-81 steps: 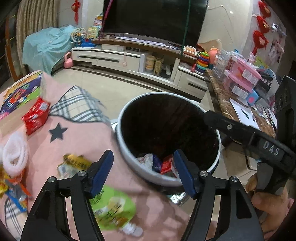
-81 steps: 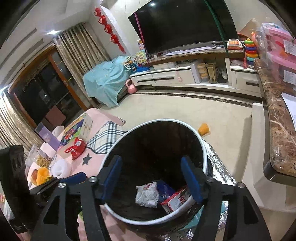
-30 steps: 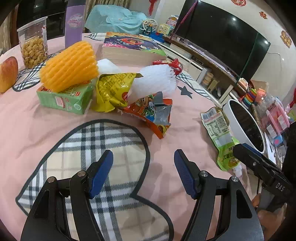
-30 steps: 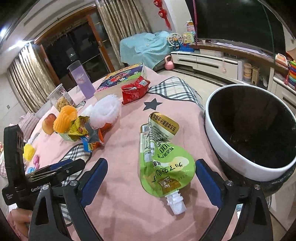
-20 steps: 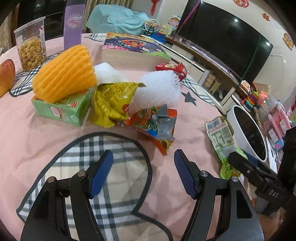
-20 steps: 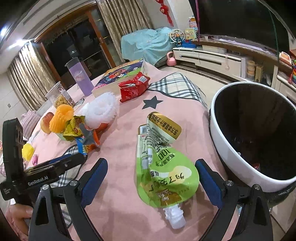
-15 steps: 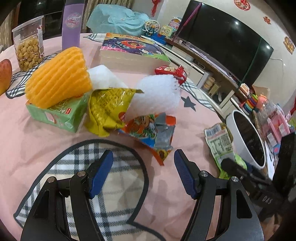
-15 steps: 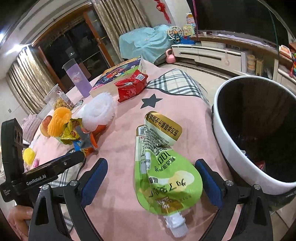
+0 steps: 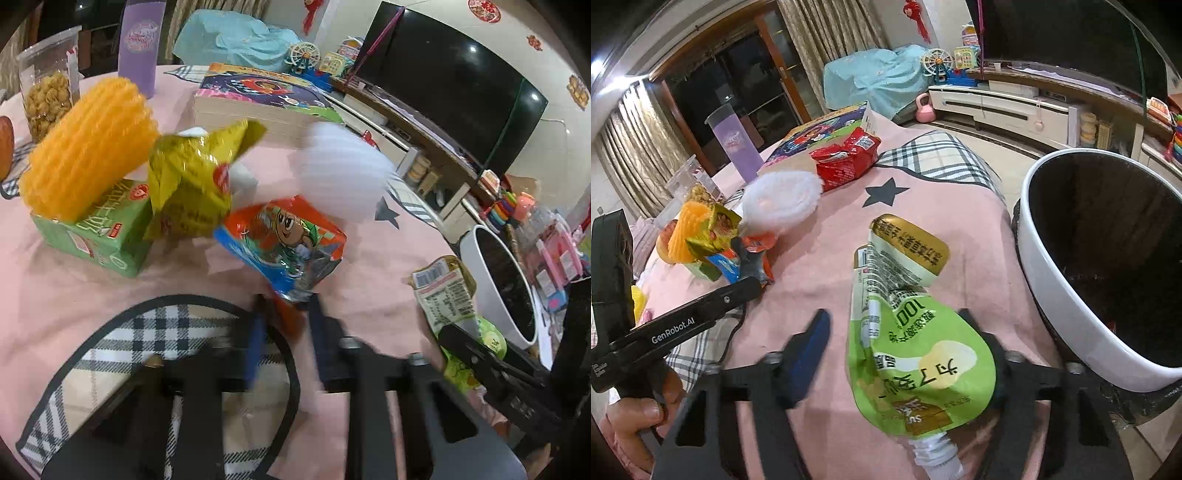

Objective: Collect trash
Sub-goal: 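Grasp the orange snack bag with the left tool while the right tool grasps the green pouch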

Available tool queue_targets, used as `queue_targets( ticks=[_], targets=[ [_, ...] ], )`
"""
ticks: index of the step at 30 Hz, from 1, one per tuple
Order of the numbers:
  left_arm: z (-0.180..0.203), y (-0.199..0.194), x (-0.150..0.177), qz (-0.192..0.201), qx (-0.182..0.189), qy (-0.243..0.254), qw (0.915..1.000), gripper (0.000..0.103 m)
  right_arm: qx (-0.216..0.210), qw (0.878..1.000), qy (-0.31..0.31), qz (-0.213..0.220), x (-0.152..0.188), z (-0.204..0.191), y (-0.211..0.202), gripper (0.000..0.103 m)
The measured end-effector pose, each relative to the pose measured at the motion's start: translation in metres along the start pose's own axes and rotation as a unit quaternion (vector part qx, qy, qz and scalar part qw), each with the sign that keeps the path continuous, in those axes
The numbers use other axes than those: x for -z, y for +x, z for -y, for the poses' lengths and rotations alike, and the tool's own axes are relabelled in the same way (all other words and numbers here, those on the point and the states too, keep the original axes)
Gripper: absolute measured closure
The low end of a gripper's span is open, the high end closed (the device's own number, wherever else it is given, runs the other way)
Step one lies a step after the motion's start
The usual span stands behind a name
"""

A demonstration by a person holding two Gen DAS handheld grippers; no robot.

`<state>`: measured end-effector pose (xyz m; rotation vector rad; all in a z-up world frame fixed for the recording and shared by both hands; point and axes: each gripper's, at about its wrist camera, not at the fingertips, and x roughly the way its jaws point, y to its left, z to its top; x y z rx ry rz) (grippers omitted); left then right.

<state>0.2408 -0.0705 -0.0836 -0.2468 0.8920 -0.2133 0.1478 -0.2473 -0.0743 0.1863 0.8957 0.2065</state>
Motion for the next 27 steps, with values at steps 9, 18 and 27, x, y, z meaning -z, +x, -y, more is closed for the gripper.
queue_targets(
  ticks=[9,18,27],
  targets=[
    [0.008,-0.020,0.017,0.001,0.011,0.026,0.9996,0.099,-0.030,0.999,0.014,0.006,0.012,0.001,-0.014,0.067],
    [0.010,-0.049,0.040,0.004,0.024,0.028,0.9993,0.099,-0.051,0.998,0.034,0.015,0.025,0.003,-0.036,0.067],
    [0.041,-0.057,0.047,0.000,0.045,0.064,0.9969,0.099,-0.046,0.997,0.050,0.036,0.028,0.016,-0.059,0.067]
  ],
)
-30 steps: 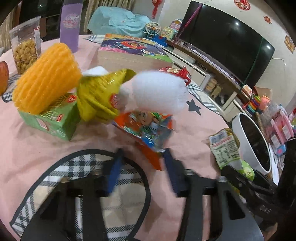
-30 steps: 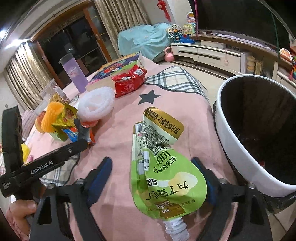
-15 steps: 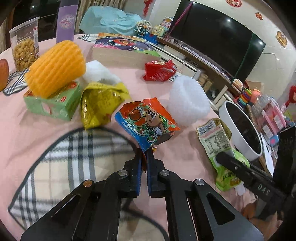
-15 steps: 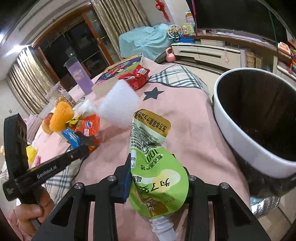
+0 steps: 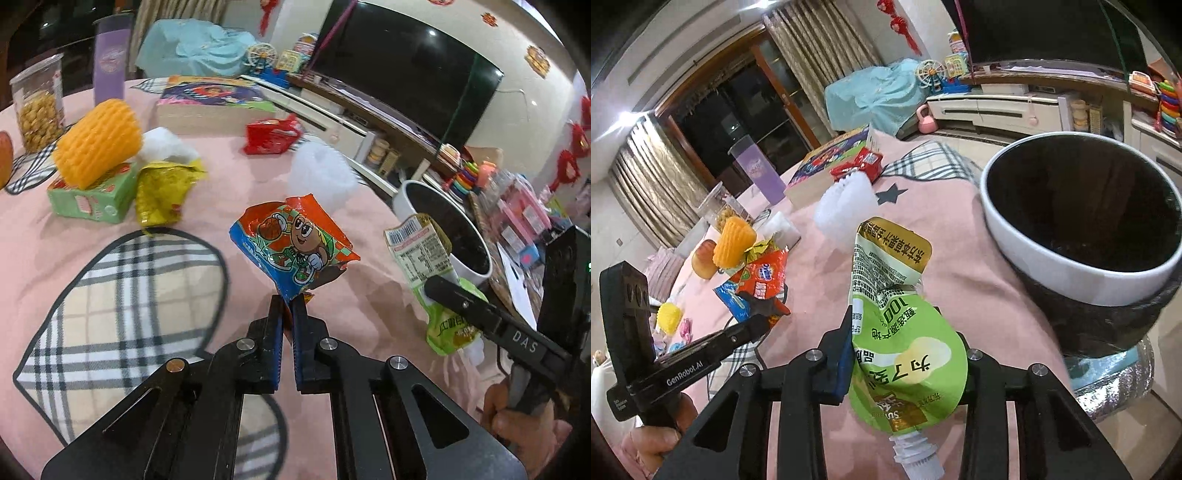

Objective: Collect trash
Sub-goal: 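Grasp the orange snack bag with the left tool while the right tool grasps the green pouch, then carry the snack bag and green pouch over the trash bin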

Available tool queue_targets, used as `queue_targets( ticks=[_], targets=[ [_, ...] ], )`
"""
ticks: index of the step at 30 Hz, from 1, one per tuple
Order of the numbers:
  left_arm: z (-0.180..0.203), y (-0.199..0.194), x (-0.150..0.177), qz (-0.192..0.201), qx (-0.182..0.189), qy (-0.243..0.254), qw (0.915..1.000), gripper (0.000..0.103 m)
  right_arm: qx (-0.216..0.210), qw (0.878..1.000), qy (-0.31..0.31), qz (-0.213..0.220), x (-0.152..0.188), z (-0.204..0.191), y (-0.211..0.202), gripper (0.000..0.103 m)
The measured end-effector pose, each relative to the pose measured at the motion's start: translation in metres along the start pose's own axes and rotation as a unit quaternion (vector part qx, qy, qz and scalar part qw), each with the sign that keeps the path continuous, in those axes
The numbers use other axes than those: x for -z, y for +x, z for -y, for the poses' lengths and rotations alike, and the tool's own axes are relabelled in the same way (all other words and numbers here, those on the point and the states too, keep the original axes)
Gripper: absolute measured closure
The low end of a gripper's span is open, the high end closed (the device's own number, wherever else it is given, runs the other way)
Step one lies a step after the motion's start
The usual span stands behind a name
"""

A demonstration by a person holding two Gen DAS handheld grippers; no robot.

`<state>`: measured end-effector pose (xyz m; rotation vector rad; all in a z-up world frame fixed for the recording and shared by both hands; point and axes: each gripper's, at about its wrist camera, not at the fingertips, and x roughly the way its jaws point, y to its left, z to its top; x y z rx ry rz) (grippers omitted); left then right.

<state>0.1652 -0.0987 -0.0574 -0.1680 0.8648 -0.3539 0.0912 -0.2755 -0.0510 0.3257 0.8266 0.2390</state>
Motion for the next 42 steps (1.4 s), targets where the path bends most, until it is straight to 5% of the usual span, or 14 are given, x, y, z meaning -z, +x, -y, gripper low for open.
queue_targets(
  ticks=[42],
  targets=[
    [0.129,0.035,-0.030,-0.013,0.057,0.115,0.9917,0.099,0.061,0.993,0.061,0.079,-0.029,0.085,-0.067,0.067]
  ],
)
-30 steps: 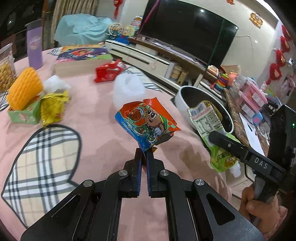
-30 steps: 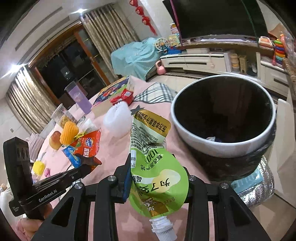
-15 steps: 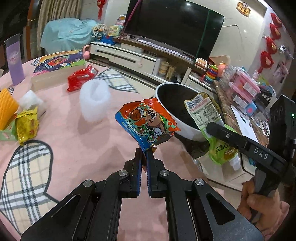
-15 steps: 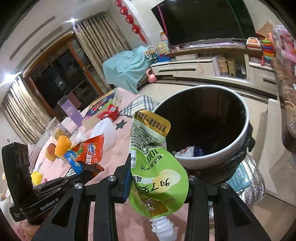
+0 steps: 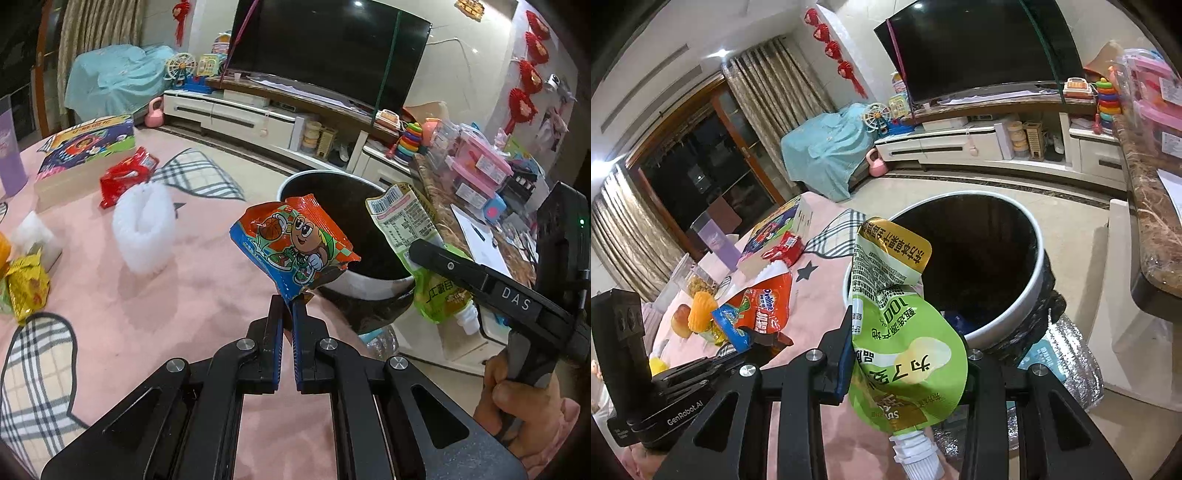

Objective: Collect trash
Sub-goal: 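Carry the snack bag and green pouch over the trash bin, then open the left tool to drop the snack bag while the right tool drops the green pouch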

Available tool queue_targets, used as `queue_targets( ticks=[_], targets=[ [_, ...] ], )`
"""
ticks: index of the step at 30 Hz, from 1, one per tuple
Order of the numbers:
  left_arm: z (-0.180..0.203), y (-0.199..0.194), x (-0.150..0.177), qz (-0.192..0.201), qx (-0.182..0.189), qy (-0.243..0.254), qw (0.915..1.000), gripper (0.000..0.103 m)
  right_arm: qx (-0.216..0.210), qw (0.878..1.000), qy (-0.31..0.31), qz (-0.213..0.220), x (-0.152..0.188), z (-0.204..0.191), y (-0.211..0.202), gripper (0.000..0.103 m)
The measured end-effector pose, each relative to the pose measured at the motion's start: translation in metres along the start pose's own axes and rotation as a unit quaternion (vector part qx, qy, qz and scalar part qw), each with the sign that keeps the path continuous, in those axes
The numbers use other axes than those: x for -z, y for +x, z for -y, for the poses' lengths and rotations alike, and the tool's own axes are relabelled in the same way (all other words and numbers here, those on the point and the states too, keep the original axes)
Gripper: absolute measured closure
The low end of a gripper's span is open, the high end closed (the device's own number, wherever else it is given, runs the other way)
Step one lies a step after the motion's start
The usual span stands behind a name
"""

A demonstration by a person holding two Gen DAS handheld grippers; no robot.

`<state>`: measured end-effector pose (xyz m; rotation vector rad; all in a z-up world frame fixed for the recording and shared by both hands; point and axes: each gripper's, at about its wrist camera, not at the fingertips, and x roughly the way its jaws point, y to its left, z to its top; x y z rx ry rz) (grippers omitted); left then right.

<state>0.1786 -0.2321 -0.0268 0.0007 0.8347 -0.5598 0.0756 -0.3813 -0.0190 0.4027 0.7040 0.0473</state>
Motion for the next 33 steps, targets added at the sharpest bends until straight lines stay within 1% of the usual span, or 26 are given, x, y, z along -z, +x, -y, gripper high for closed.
queue_targets(
  ticks=[15,22,33],
  targets=[
    [0.023,0.025,-0.024,-0.010,0.004,0.024,0.9996,0.099,0.023,1.000,-0.001,0.003,-0.022,0.016,0.005,0.067],
    [0.031,0.038,-0.033,-0.017,0.004,0.033,0.9993,0.099,0.027,1.000,0.001,0.001,-0.033,0.024,0.012,0.066],
    [0.041,0.059,-0.042,-0.032,0.000,0.044,0.9985,0.099,0.044,0.999,-0.008,-0.011,-0.046,0.033,0.027,0.066]
  ],
)
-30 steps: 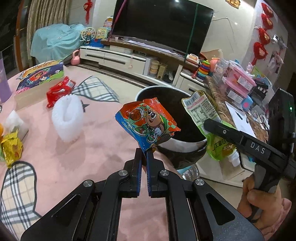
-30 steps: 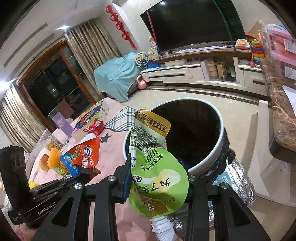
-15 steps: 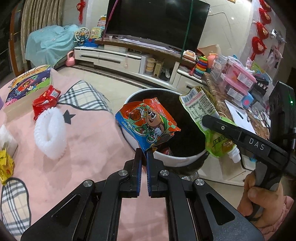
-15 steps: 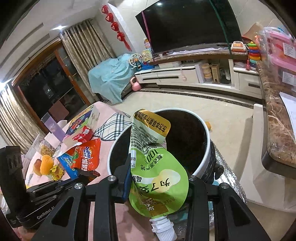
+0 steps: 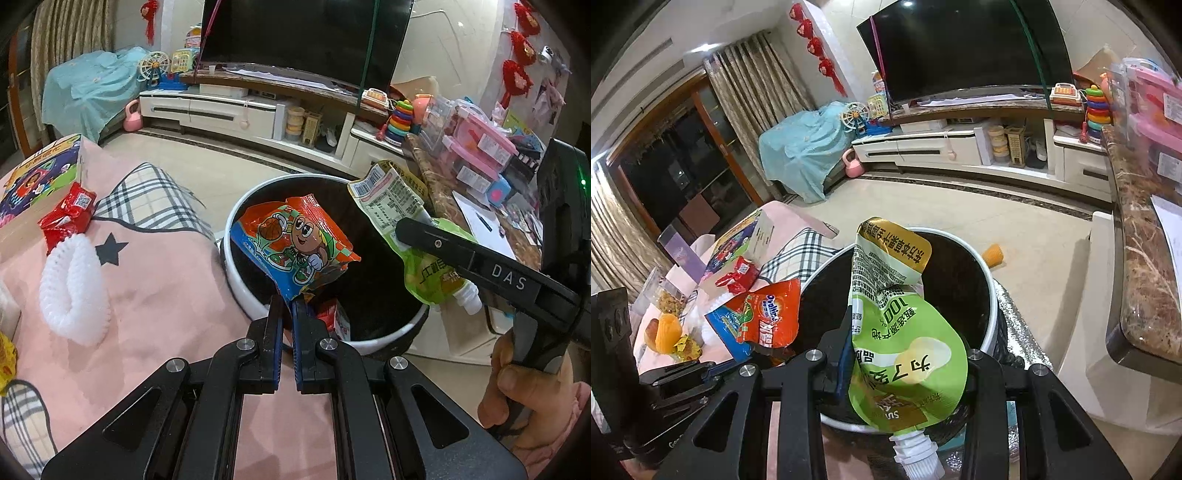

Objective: Collect trash
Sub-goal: 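Open the left tool to drop the snack bag while the right tool drops the green pouch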

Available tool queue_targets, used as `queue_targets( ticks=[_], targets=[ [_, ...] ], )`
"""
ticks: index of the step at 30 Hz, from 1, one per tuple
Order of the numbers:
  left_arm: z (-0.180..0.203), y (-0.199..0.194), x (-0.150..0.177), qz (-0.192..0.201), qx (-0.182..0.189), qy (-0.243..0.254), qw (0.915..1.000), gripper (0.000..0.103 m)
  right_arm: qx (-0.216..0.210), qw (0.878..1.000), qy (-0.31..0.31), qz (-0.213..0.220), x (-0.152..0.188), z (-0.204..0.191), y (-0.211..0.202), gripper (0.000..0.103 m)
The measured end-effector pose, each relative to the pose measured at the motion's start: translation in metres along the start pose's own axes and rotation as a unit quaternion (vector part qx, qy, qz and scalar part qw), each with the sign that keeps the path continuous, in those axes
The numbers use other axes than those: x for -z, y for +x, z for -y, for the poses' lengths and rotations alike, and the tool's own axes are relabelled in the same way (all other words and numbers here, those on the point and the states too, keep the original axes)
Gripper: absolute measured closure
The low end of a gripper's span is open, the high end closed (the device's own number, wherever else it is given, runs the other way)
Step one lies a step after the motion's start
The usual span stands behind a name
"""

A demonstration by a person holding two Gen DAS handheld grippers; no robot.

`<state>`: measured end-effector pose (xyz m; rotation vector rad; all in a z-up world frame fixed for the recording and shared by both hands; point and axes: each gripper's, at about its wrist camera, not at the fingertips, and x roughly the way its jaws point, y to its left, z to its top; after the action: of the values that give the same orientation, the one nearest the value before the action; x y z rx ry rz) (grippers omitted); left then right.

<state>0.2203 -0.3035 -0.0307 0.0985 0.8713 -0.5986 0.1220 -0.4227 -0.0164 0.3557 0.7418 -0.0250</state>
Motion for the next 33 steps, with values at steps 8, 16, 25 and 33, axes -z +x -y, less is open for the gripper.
queue_targets(
  ticks=[8,16,25,33],
  targets=[
    [0.004,0.009,-0.006,-0.006,-0.004,0.003,1.0000,0.099,0.002,1.000,-0.002,-0.012,-0.008,0.006,0.012,0.066],
    [0.005,0.014,-0.009,-0.010,-0.002,0.003,0.9999,0.099,0.005,1.000,-0.006,-0.023,-0.013,0.009,0.021,0.065],
    [0.007,0.017,-0.013,-0.012,-0.005,0.004,0.9999,0.099,0.008,0.999,-0.005,-0.033,-0.013,0.013,0.028,0.064],
    [0.005,0.014,-0.012,-0.010,-0.003,-0.003,0.9999,0.073,0.012,1.000,0.000,-0.027,-0.017,0.015,0.027,0.049]
  ],
)
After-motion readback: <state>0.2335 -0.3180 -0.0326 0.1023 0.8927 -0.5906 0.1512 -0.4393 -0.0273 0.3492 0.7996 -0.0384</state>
